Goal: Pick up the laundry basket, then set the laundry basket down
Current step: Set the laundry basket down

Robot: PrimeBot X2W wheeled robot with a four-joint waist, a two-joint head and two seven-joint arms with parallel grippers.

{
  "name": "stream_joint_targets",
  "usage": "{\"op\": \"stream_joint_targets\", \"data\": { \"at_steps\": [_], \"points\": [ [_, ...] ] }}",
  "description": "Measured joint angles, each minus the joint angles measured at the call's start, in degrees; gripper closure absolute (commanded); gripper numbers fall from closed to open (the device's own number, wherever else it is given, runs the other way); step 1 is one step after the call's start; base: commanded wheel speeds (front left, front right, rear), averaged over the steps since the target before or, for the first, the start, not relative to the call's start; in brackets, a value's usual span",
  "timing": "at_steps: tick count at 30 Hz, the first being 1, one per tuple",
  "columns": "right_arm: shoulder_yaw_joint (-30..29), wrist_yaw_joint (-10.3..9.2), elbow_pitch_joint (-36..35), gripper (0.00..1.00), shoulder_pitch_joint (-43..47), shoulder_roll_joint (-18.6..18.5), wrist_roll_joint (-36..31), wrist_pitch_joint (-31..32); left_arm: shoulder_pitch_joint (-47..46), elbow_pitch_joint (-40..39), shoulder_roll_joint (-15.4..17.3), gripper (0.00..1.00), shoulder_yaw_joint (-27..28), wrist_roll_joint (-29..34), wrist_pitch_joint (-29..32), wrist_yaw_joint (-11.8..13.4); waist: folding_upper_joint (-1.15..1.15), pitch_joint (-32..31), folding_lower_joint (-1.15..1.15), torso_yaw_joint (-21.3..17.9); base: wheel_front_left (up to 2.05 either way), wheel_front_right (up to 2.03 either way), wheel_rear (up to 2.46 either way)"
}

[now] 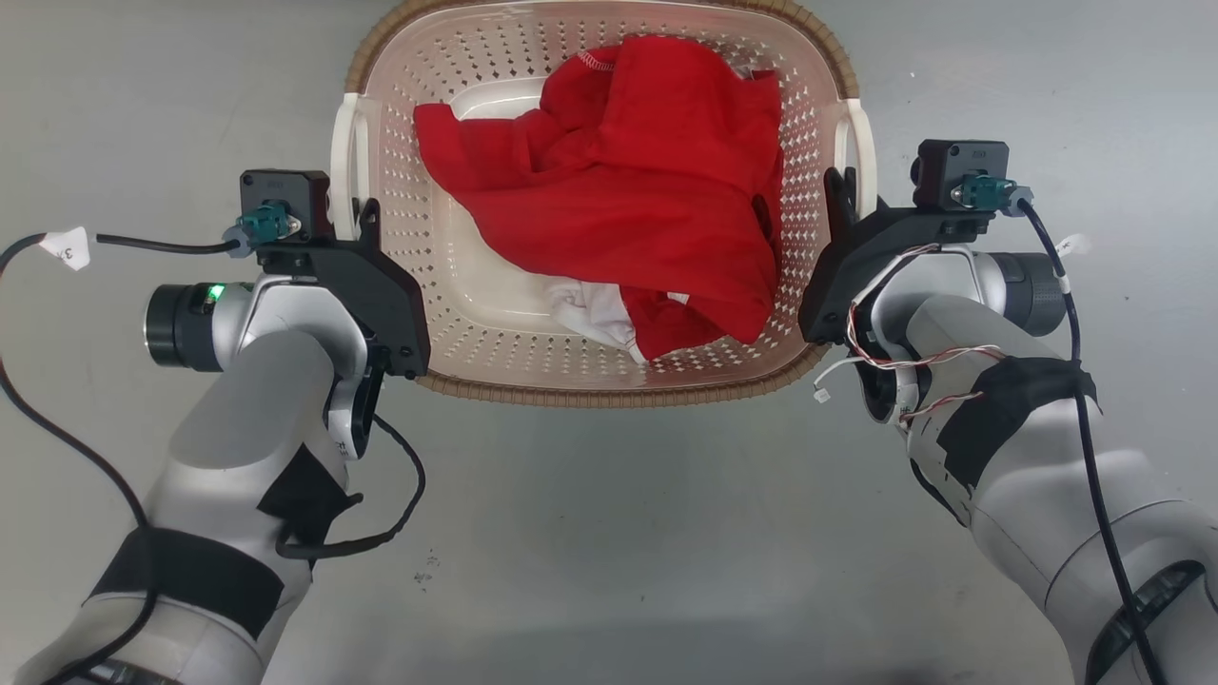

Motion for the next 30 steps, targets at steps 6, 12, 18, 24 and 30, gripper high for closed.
{"op": "stream_joint_targets", "data": {
  "at_steps": [6,12,18,24,30],
  "points": [
    [0.2,0.0,0.2,1.0,-0.8,0.0,-0.3,-0.5,-1.2,0.6,-0.1,1.0,-0.2,0.2,-0.6,-0.1,-0.01,0.7,0.0,0.1,0.0,0.0,0.0],
    [0.3,0.0,0.4,1.0,-2.3,0.0,-0.3,-1.0,-2.7,1.1,-0.1,1.0,-0.3,0.4,-1.2,-0.1,-0.01,1.7,0.0,0.1,0.0,0.0,0.0],
    [0.6,0.0,0.7,1.0,-2.3,0.0,-0.5,-1.3,-3.1,1.6,-0.2,1.0,-0.5,0.6,-1.8,-0.2,-0.01,2.2,-0.01,0.2,0.0,0.0,0.0],
    [0.9,0.0,0.8,0.29,-2.6,0.1,-0.6,-2.0,-3.7,2.2,-0.3,0.58,-0.7,0.8,-2.4,-0.6,-0.02,2.7,-0.02,0.2,0.0,0.0,0.0],
    [1.4,0.01,1.2,0.0,-2.8,0.7,-0.7,-2.1,-3.5,3.6,-1.2,0.11,-0.9,0.8,-2.5,-0.6,-0.01,2.4,-0.01,0.2,0.0,0.0,0.0]
  ]
}}
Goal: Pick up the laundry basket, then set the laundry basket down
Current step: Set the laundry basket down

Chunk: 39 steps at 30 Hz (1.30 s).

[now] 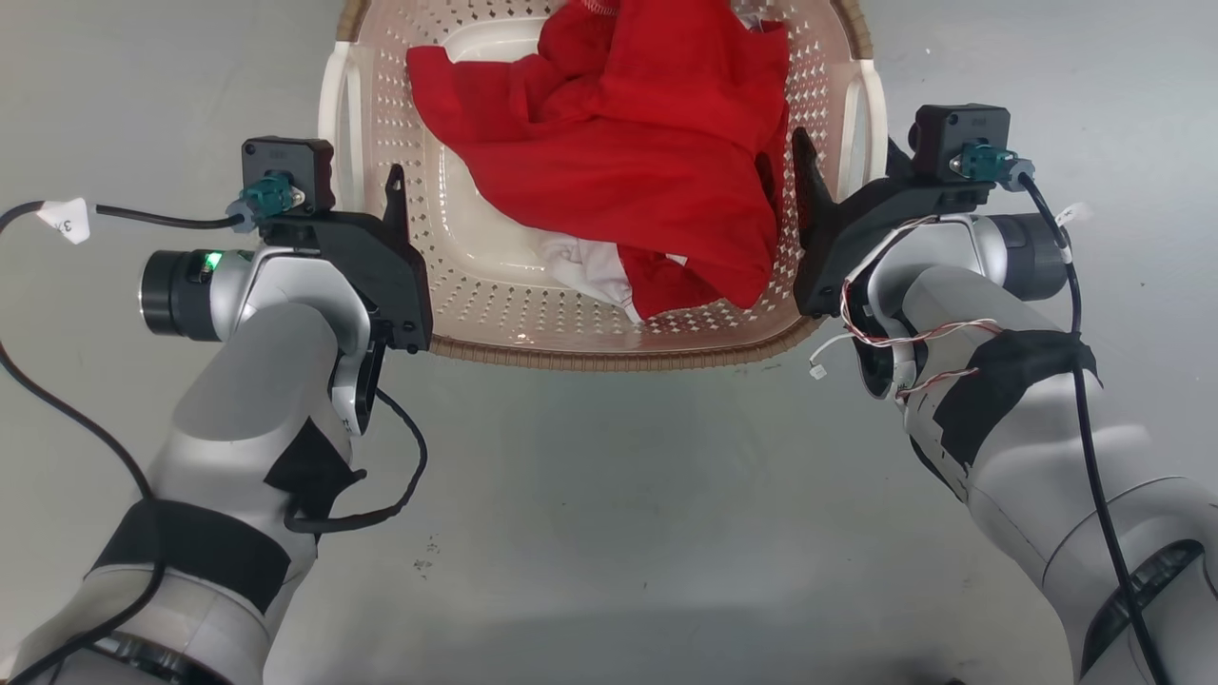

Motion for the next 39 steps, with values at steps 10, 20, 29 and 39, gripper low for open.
{"op": "stream_joint_targets", "data": {
  "at_steps": [10,20,29,39],
  "points": [
    [0.1,0.0,1.0,0.0,1.0,0.0,0.0,-0.5,1.4,1.3,-0.4,0.0,-0.2,0.0,-1.7,-0.6,0.0,-2.7,0.0,0.1,0.0,0.0,0.0],
    [0.0,1.03,1.4,0.0,3.0,0.0,0.0,-1.4,5.5,2.0,-0.8,0.0,0.6,-0.9,-4.5,-1.6,0.0,-8.4,0.0,0.0,0.0,0.0,0.0],
    [-0.6,3.13,2.5,0.0,6.9,0.0,0.0,-1.9,10.3,2.0,-1.0,0.0,2.5,-2.4,-6.8,-3.4,0.0,-14.8,0.0,0.0,0.0,0.0,0.0],
    [-3.0,4.6,1.5,0.0,13.3,-0.1,0.0,-2.0,17.2,-0.1,-1.0,0.0,3.4,-2.5,-7.3,-5.1,0.0,-22.8,0.0,0.0,0.0,0.0,0.0]
  ]
}}
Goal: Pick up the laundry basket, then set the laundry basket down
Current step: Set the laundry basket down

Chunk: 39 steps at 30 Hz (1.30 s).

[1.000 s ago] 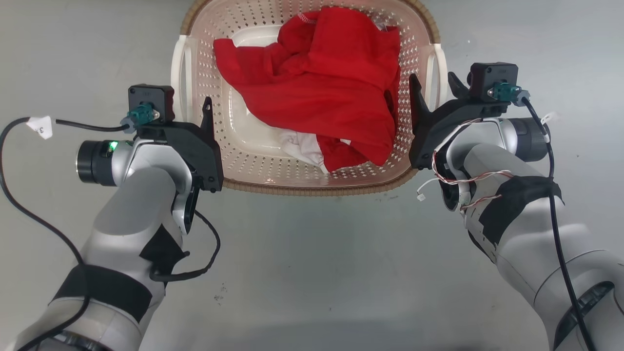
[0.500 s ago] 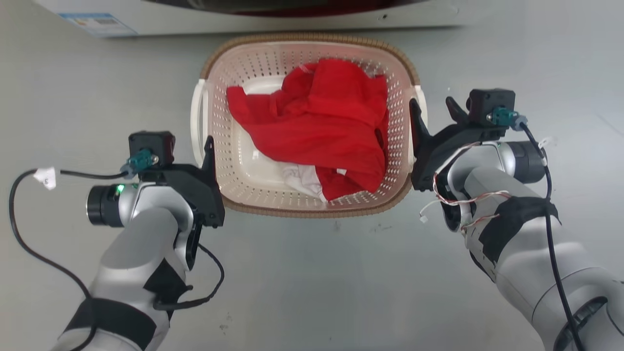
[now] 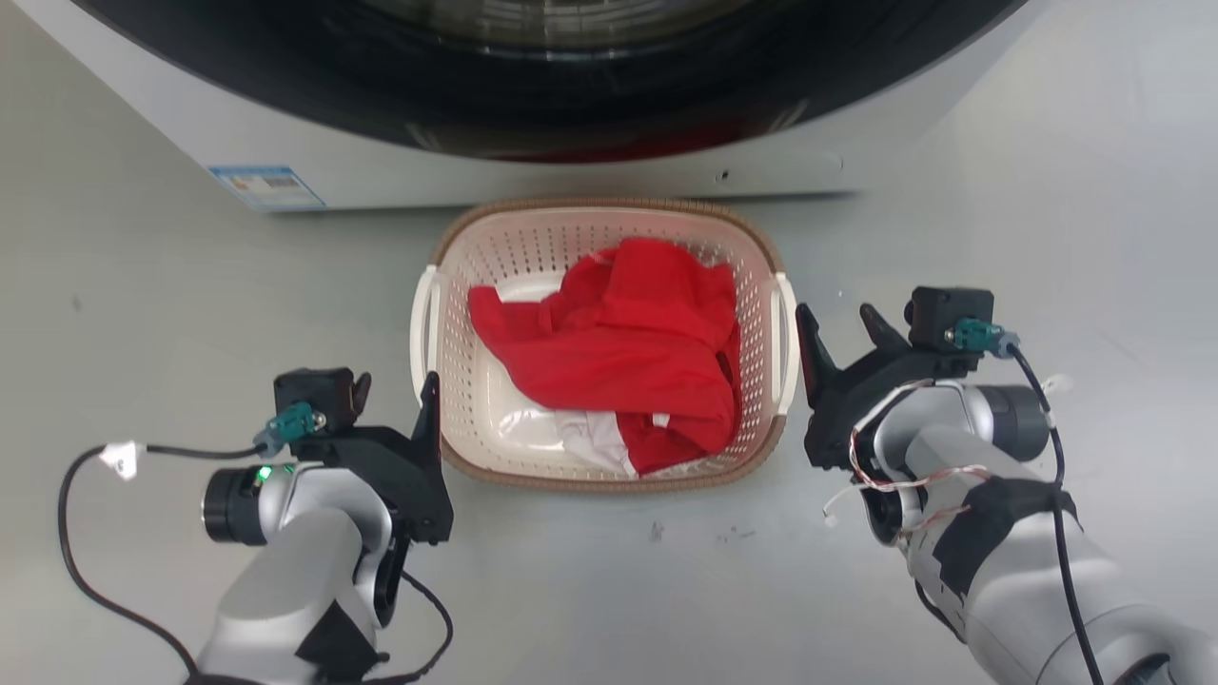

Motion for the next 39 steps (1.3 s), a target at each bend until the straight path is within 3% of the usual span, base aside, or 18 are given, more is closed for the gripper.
{"op": "stream_joint_targets", "data": {
  "at_steps": [16,39],
  "points": [
    [-9.0,-0.16,-7.6,0.0,13.2,-3.1,-2.4,0.0,14.0,-13.8,0.0,0.0,4.5,1.8,0.0,1.6,0.0,-13.3,0.0,0.9,0.0,0.0,0.0],
    [-22.1,-3.69,-29.8,0.0,40.2,-6.9,-15.9,0.0,39.2,-35.6,1.9,0.0,9.8,10.9,0.0,6.2,0.0,-29.7,0.0,2.7,0.0,0.0,0.0]
  ]
}}
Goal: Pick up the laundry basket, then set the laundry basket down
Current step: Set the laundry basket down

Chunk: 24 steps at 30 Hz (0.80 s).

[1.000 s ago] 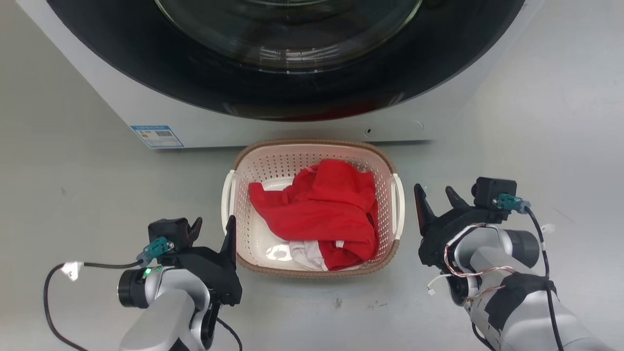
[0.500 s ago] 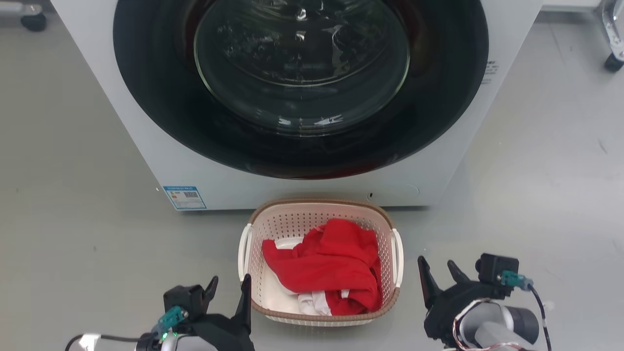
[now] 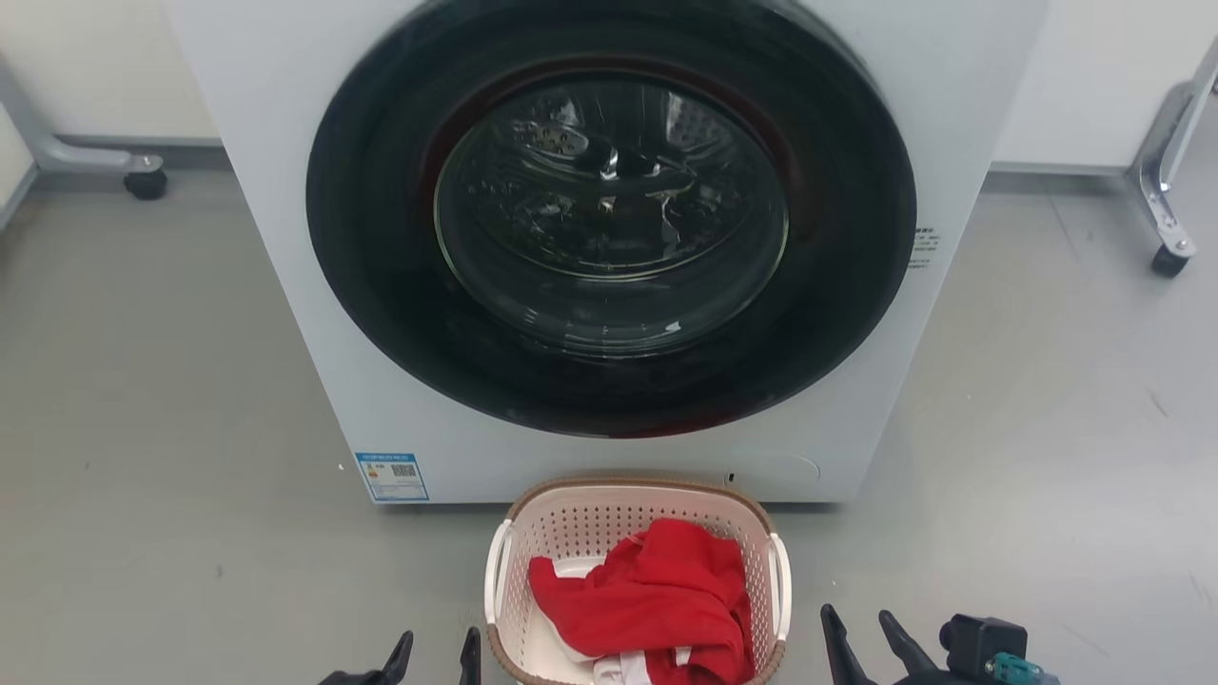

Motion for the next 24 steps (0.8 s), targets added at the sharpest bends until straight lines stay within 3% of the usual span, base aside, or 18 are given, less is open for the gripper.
{"op": "stream_joint_targets", "data": {
  "at_steps": [12,24],
  "points": [
    [-8.9,-0.51,-12.8,0.0,8.6,0.1,-8.8,0.0,6.3,-10.6,1.4,0.0,3.2,5.4,0.0,1.0,0.01,-2.0,0.01,-0.4,0.0,0.0,0.0],
    [-17.2,-0.67,-19.6,0.0,13.9,3.0,-17.9,0.0,8.7,-17.1,1.4,0.0,6.0,8.8,0.0,1.4,0.01,-1.6,0.01,-1.0,0.0,0.0,0.0]
  ]
}}
